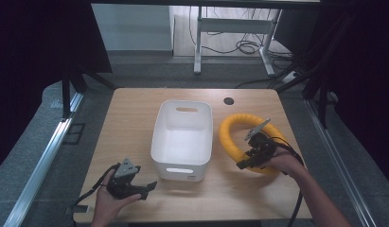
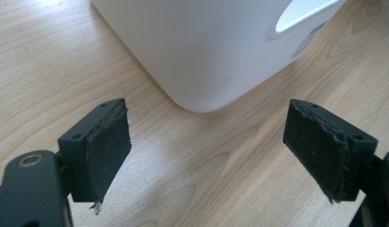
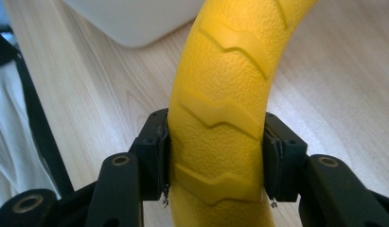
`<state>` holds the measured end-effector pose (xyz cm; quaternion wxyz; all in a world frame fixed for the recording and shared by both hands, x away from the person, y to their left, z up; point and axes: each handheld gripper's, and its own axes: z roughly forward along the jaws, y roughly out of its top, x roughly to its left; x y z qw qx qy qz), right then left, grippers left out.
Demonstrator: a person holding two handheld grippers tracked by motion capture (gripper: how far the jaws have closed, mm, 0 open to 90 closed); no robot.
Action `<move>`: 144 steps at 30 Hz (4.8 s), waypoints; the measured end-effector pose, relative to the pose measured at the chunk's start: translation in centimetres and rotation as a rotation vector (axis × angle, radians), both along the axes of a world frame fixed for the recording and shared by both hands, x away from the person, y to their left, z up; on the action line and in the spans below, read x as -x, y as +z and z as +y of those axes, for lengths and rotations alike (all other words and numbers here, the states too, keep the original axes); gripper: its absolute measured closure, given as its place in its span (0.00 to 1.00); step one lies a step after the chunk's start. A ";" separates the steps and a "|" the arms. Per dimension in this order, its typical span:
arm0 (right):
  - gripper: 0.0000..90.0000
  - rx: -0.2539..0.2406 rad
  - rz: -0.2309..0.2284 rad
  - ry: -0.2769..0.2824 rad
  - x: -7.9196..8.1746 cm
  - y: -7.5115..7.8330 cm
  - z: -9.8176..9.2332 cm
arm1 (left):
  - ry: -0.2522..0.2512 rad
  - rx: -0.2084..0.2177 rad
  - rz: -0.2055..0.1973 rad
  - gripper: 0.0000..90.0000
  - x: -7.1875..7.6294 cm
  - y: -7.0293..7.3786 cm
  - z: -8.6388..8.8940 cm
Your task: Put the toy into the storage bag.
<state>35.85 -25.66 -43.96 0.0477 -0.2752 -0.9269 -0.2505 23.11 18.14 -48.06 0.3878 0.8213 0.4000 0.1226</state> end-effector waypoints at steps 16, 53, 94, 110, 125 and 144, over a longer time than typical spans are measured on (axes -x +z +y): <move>0.57 -0.217 -0.022 -0.082 -1.1 2.6 -3.3 | 0.001 -0.002 0.000 0.18 0.0 0.0 0.0; 0.57 -0.481 -0.166 -0.119 0.3 7.5 -5.2 | 0.004 0.004 -0.003 0.18 0.0 0.1 0.1; 0.56 -0.852 -0.523 -0.529 3.5 6.5 0.7 | -0.004 -0.011 0.001 0.18 -0.1 -0.1 0.0; 0.56 -0.864 -0.551 -0.569 3.8 6.5 2.1 | -0.007 -0.015 0.005 0.18 -0.1 -0.2 -0.1; 0.56 -0.920 -0.642 -0.579 4.4 7.7 4.0 | -0.011 -0.020 0.011 0.17 -0.1 -0.3 -0.2; 0.56 -0.976 -0.708 -0.558 5.2 9.9 6.5 | -0.010 -0.017 0.011 0.17 -0.1 -0.2 -0.1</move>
